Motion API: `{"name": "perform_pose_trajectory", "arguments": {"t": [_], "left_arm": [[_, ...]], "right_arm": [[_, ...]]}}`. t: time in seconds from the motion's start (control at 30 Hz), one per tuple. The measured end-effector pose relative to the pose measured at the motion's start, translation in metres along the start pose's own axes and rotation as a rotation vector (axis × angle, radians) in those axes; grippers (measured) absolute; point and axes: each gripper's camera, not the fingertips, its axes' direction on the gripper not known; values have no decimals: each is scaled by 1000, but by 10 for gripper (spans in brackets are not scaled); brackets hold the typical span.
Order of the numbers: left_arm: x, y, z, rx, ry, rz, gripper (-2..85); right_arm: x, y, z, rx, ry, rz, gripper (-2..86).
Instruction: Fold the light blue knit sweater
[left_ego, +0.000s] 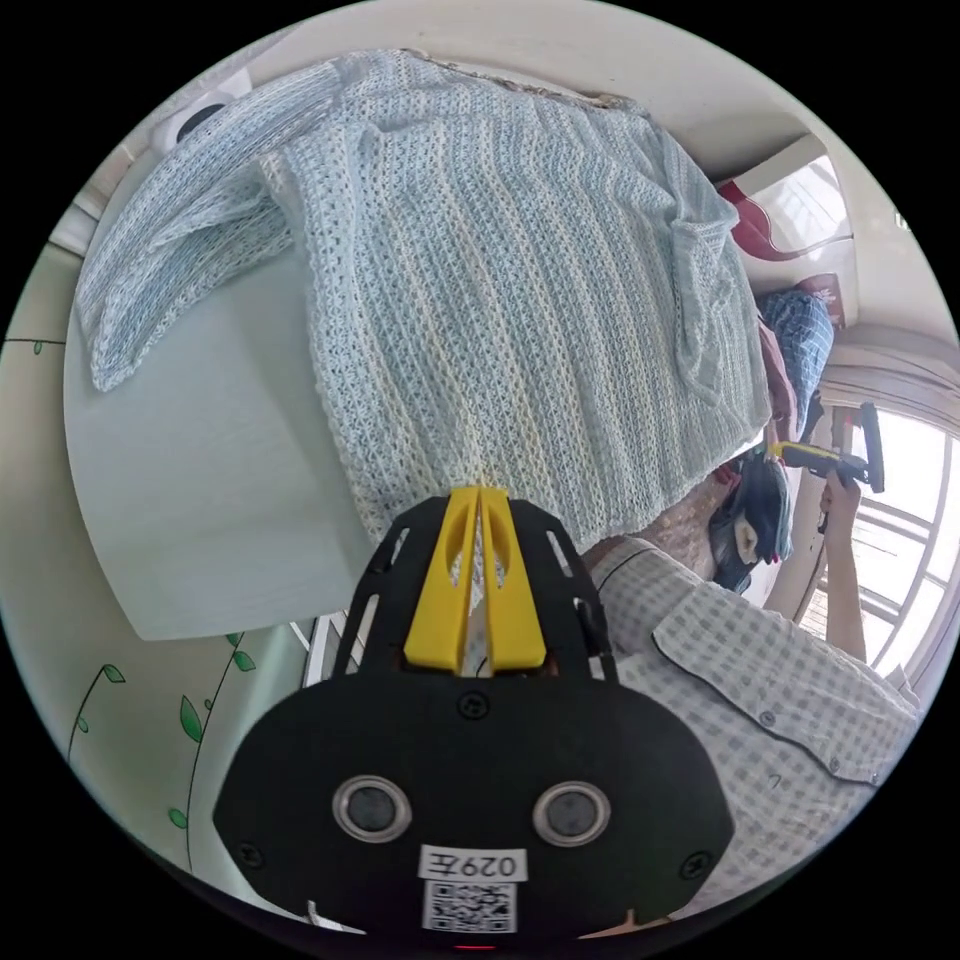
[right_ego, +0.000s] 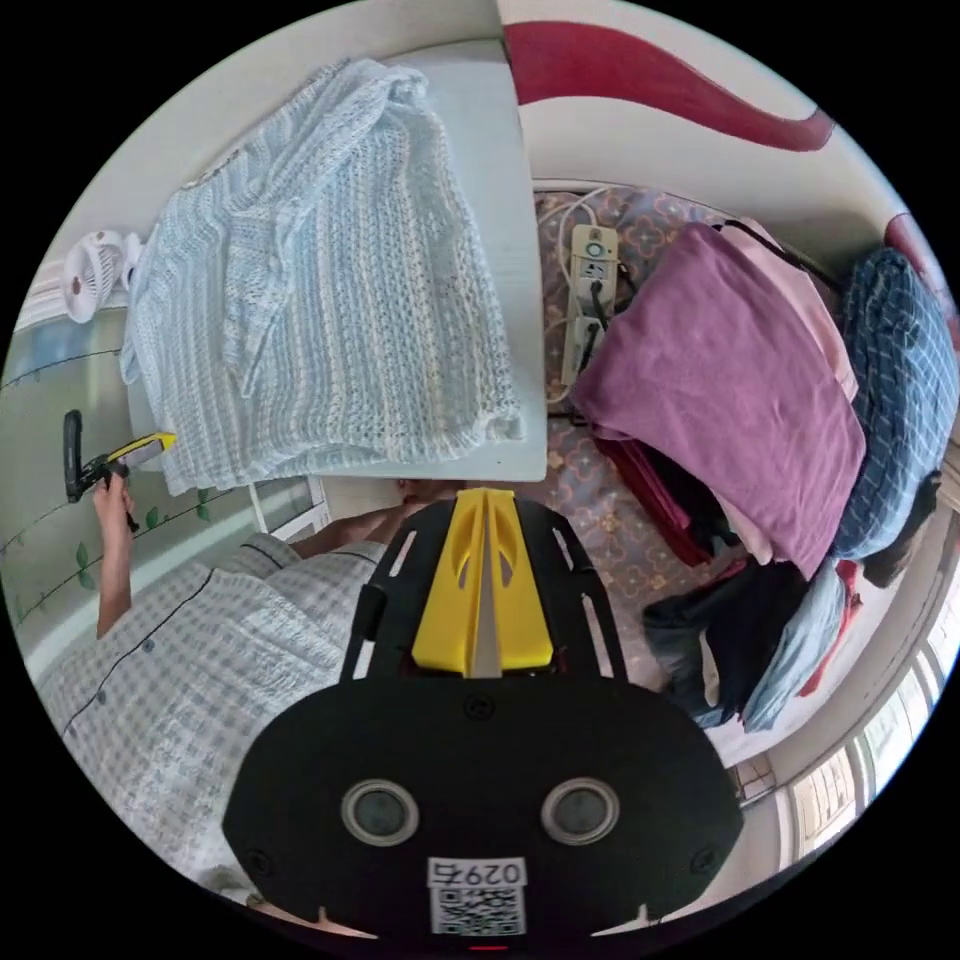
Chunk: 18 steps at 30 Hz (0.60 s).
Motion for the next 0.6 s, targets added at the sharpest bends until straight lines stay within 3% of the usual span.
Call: {"name": "perform_pose_trajectory", "arguments": {"t": [0.07,0.17,0.43,0.5,0.6], "left_arm": [[8,2,0,-2,-48,27,-10],[23,4,1,-25,-142,75,-10],[27,14,4,-61,-195,160,-10],[21,17,5,-75,-176,163,-10],[12,22,6,-93,-158,154,-10]], "right_arm": [[-22,9,-1,49,-112,-59,-3],[-50,6,22,16,-82,-86,-1],[-9,15,44,101,-413,88,3],[5,43,16,333,-562,50,0],[23,75,-3,433,-559,128,-2]]}}
